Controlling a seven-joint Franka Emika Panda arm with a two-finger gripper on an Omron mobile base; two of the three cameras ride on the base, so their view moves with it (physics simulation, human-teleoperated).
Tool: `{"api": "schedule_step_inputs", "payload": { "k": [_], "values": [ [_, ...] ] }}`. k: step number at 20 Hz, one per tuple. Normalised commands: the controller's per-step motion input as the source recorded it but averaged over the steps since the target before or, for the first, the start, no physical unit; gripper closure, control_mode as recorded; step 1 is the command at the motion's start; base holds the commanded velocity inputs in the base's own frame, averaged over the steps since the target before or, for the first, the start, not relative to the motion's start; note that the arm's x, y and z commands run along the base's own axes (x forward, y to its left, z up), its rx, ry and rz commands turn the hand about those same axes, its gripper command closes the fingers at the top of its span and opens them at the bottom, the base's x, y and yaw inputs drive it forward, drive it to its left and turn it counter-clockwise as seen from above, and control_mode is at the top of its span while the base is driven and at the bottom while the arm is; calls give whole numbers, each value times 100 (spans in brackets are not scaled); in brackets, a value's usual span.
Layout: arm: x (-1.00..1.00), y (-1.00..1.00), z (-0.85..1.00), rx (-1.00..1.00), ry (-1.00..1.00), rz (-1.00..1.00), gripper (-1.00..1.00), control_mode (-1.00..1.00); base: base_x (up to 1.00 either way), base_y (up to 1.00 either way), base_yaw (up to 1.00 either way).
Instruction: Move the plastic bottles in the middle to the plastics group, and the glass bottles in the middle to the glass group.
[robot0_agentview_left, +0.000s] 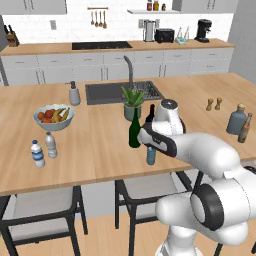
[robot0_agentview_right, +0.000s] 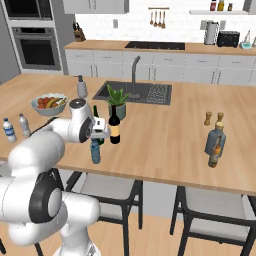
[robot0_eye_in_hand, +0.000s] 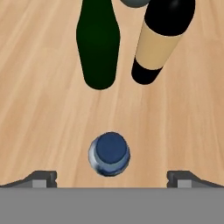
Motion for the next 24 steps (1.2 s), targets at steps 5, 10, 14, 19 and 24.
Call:
{"api": "schedule_step_inputs", "payload": {
  "k": [5,10,14,19,24],
  "values": [
    [9,1,-7,0,0,0,-100,-100,0,0,0],
    [6,0,-17,0,0,0,-100,-100,0,0,0],
    [8,0,-19,0,0,0,-100,-100,0,0,0],
    [8,0,-17,0,0,0,-100,-100,0,0,0],
    [8,0,-14,0,0,0,-100,-100,0,0,0]
  ]
}}
